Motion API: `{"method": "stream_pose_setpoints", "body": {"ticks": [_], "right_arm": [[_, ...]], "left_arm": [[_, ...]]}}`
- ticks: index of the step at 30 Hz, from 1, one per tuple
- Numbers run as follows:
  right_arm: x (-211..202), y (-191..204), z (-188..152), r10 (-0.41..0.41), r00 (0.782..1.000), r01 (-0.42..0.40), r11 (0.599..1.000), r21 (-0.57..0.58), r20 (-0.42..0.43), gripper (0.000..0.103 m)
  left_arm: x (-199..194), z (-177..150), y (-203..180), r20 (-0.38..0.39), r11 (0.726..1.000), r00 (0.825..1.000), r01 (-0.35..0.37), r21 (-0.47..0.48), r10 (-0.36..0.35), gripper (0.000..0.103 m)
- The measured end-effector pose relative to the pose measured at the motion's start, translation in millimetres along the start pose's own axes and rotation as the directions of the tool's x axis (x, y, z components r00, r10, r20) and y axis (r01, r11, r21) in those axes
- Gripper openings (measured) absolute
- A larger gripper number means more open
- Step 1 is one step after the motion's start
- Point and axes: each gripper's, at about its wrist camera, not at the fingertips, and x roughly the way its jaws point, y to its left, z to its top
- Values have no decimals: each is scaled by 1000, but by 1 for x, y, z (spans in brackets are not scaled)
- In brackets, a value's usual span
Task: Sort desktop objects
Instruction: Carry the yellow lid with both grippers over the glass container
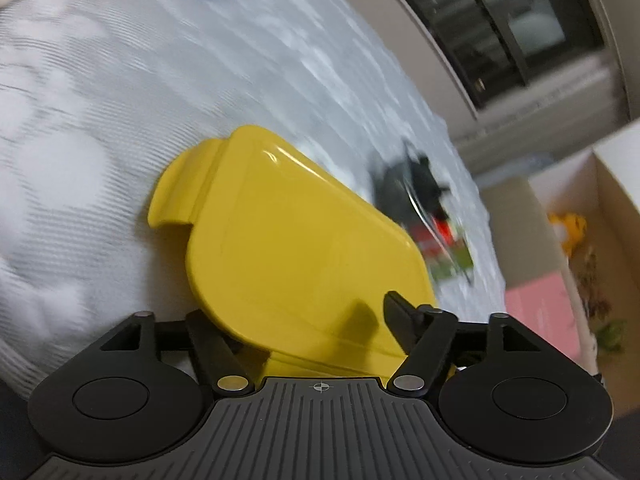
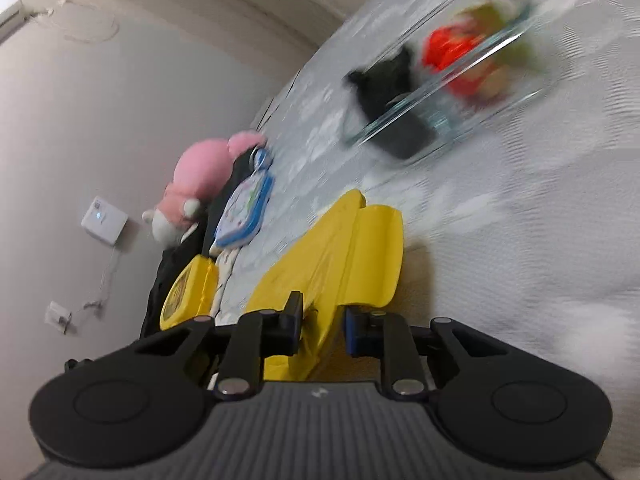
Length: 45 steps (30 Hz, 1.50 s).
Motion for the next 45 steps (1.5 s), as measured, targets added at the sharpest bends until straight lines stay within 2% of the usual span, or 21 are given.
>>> {"method": "stream_pose_setpoints", "body": {"ticks": [2, 4, 8, 12, 16, 17, 18, 21, 25, 27, 28, 31, 33, 35, 36, 38, 40, 42, 45], "right_arm": [[-21, -19, 2, -3, 999, 2, 999, 41, 36, 21], [-44, -39, 4, -27, 996, 21, 997, 74, 84, 20], [-80, -76, 7, -76, 985, 53, 988, 147, 154, 21], [-101, -99, 12, -77, 985, 51, 984, 169, 152, 24], [-121, -92, 20, -134, 976, 126, 990, 56, 172, 46], [-128, -88, 22, -160, 970, 159, 987, 20, 185, 54], [-133, -85, 25, -193, 960, 199, 980, -9, 204, 58], [-135, -85, 31, -250, 945, 263, 964, -36, 211, 58], [-122, -90, 39, -229, 960, 239, 970, -44, 160, 58], [-114, -86, 40, -231, 962, 245, 966, -82, 146, 58], [-110, -83, 41, -238, 960, 254, 962, -98, 146, 61], [-102, -75, 41, -267, 952, 288, 946, -148, 150, 67], [-98, -69, 40, -292, 943, 318, 931, -176, 161, 65], [-97, -65, 38, -323, 929, 355, 916, -188, 181, 48], [-98, -65, 38, -333, 924, 367, 911, -186, 190, 47], [-104, -73, 41, -301, 936, 325, 937, -124, 180, 41], [-109, -83, 44, -263, 952, 277, 958, -75, 155, 40], [-112, -87, 44, -247, 958, 258, 964, -63, 147, 39], [-113, -87, 41, -246, 957, 259, 963, -75, 153, 39]], "left_arm": [[9, -6, -15, -24, 999, 1000, -12, 35, 13, 80], [16, -11, -30, -20, 996, 999, -43, 76, 44, 90], [34, -16, -57, -25, 983, 994, -100, 155, 105, 91], [53, -26, -84, -17, 945, 978, -195, 263, 206, 91], [68, -39, -105, 15, 874, 950, -293, 387, 312, 93], [70, -43, -108, 21, 858, 944, -307, 412, 328, 93], [72, -45, -110, 24, 846, 940, -317, 430, 340, 93], [78, -46, -115, 28, 831, 935, -326, 451, 352, 93], [87, -46, -121, 27, 823, 936, -321, 469, 350, 93], [91, -45, -123, 29, 820, 936, -321, 473, 350, 92], [92, -45, -124, 30, 820, 937, -321, 473, 349, 92], [88, -42, -123, 31, 830, 940, -316, 459, 340, 86], [85, -39, -119, 22, 848, 945, -303, 434, 327, 84], [79, -33, -112, 1, 880, 955, -275, 387, 297, 82], [75, -28, -107, -16, 902, 962, -252, 350, 274, 81], [67, -18, -91, -68, 952, 977, -182, 245, 204, 81], [58, -9, -74, -123, 985, 984, -112, 129, 128, 81], [51, -5, -60, -165, 998, 984, -56, 33, 60, 81], [46, -8, -50, -212, 999, 977, -25, -23, 20, 81]]}}
